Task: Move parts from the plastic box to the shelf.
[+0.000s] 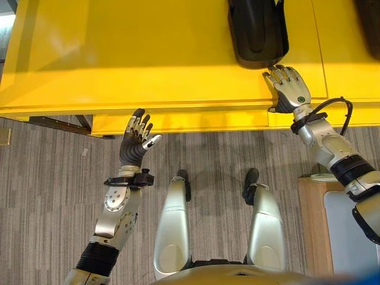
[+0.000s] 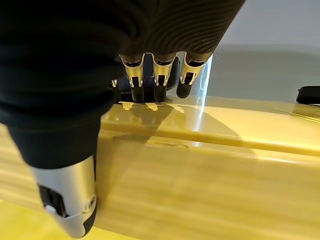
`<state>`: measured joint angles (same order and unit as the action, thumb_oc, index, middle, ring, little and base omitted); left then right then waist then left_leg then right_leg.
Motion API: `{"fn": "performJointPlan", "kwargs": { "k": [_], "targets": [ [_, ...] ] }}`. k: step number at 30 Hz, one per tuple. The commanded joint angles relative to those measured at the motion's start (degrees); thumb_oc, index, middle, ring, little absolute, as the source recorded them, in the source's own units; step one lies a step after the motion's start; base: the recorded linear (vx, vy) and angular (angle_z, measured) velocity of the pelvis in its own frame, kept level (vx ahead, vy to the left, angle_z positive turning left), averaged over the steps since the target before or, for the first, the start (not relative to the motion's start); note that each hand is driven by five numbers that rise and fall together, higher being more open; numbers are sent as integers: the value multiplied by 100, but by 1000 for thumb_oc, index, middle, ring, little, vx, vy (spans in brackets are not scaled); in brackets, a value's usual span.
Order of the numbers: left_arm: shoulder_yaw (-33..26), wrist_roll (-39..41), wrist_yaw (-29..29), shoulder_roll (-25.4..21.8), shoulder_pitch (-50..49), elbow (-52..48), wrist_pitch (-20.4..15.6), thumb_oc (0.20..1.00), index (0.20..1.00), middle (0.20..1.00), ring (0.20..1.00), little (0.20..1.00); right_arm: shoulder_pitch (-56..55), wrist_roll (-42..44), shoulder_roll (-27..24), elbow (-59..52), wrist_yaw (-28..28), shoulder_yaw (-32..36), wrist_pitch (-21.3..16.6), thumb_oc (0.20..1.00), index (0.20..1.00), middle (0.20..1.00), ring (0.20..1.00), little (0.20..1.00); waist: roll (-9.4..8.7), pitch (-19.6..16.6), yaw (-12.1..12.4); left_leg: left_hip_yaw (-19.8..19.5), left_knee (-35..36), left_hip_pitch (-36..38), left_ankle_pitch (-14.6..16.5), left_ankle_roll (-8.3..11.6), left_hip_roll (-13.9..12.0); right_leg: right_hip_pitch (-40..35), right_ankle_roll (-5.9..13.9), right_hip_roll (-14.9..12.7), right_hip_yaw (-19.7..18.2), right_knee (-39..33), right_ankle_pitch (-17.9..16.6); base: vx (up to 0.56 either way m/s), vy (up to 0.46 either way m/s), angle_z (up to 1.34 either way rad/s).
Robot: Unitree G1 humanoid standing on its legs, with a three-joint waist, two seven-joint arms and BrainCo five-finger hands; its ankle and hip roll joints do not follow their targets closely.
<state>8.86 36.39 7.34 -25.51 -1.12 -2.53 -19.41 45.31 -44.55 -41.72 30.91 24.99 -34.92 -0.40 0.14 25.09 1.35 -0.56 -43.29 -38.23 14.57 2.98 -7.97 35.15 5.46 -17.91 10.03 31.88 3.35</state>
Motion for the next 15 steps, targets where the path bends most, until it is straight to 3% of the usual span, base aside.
{"fn": "performJointPlan", "kwargs": {
  "k": [1,15],
  "targets": [
    [48,-218,-96,-200,-63,-339,-371,1000,1000,1000,1000,1000,656,-10,263,-143,3,-173,-300,1000,1000,1000,1000,1000,-51,21,315,-237,653,37,-631,219,-85,-252,239,-431,-306,839,426,0,0,0],
    [5,-202,-92,-262,-107,-373,-398,1000,1000,1000,1000,1000,1147,467,362,32,37,-102,-326,1000,1000,1000,1000,1000,-33,14,402,-261,610,1,-629,201,-66,-208,230,-420,-312,889,428,0,0,0]
  ]
}}
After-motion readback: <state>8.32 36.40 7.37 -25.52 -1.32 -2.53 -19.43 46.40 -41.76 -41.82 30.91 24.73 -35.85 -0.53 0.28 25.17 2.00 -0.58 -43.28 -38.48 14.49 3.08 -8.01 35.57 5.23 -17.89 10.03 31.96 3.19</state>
